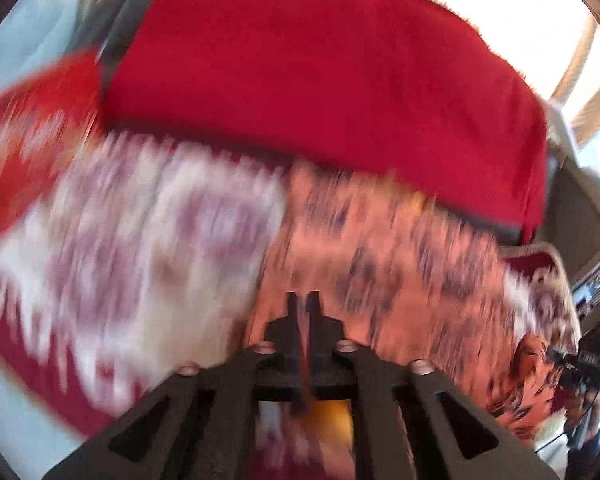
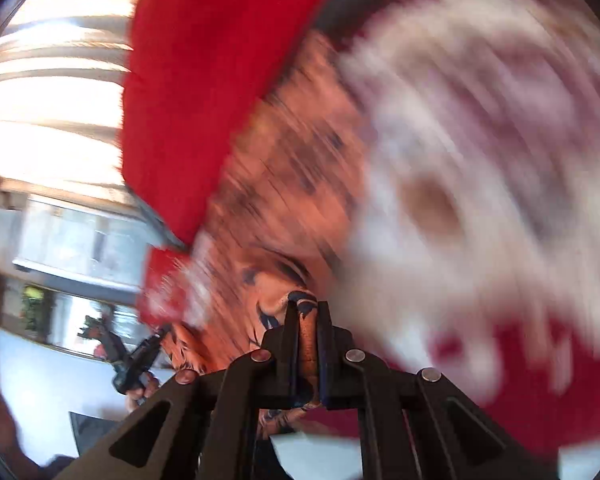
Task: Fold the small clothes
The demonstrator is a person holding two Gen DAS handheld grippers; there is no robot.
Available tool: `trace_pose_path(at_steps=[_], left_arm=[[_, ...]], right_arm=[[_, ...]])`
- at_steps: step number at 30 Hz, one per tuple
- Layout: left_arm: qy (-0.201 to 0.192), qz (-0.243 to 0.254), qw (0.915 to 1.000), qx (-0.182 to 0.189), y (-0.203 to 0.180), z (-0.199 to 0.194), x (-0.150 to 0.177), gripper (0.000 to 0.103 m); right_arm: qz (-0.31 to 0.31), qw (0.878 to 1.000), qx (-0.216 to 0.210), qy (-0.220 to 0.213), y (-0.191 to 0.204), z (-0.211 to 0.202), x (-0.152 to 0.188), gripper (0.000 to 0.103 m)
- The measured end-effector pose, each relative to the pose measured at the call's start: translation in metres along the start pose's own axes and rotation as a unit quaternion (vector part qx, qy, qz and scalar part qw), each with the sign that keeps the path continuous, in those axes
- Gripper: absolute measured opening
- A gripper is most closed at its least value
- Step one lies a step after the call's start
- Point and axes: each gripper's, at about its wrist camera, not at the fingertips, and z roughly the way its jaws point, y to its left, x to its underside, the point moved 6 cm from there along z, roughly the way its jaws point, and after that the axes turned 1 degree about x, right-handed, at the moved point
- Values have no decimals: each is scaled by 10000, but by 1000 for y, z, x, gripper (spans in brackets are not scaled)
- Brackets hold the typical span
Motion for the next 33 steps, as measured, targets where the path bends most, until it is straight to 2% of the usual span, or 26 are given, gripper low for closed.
trace_pose_path(at_steps=[1, 3, 4, 5, 7, 9, 10, 11, 12, 14, 16, 18, 21, 23, 26, 28, 30, 33], left_arm=[[-164, 23, 9999, 50, -5, 13, -28, 0], [-146, 39, 9997, 206, -15, 51, -69, 0], [-218, -134, 9994, 216, -15, 74, -88, 0], [-258, -198, 9993, 177, -14, 91, -99, 1], [98, -424, 9991, -11, -5, 133, -108, 1], [372, -593, 9974, -144, 10, 154, -101, 2], [366, -654, 9970, -217, 18, 150, -95, 4], [258, -689, 9970, -234, 27, 141, -89, 15], [142, -653, 9974, -261, 36, 126, -81, 23], [-53, -612, 9973, -393, 54, 96, -65, 62], [-322, -584, 9962, -563, 71, 65, -44, 68], [-229, -498, 9967, -598, 86, 45, -17, 68], [142, -646, 9968, -449, 105, 35, 29, 68], [370, -660, 9965, -344, 107, 39, 51, 68], [593, -681, 9959, -101, 103, 50, 68, 68], [700, -716, 9948, 192, 98, 56, 71, 68], [766, -672, 9943, 301, 94, 66, 67, 68], [955, -604, 9927, 414, 91, 81, 65, 67]], right_arm=[[-86, 9996, -127, -220, 12, 0, -29, 7], [-215, 9971, -169, -710, 28, 5, -94, 8], [-102, 9952, -213, -953, 30, 13, -128, 8], [32, 9927, -203, -1185, 27, 18, -149, 8], [278, 9879, 123, -1518, 11, 35, -190, 11], [446, 9896, 188, -1356, -5, 56, -204, 12], [493, 9885, 525, -1333, -15, 63, -203, 13], [508, 9865, 702, -1390, -21, 63, -198, 14], [426, 9874, 674, -1371, -21, 63, -191, 19], [-40, 9892, 791, -1229, -14, 60, -168, 36], [-779, 9844, 1147, -1086, -1, 58, -151, 74], [-1559, 9733, 1388, -958, 20, 61, -138, 76], [-2417, 9574, 1446, -632, 56, 85, -128, 76], [-3063, 9345, 1769, -406, 73, 115, -130, 76], [-3429, 9138, 2171, 148, 73, 160, -137, 74], [-3328, 9105, 2397, 530, 59, 181, -141, 72], [-3346, 9094, 2395, 600, 56, 189, -140, 71], [-3223, 9156, 2332, 586, 55, 185, -143, 54]])
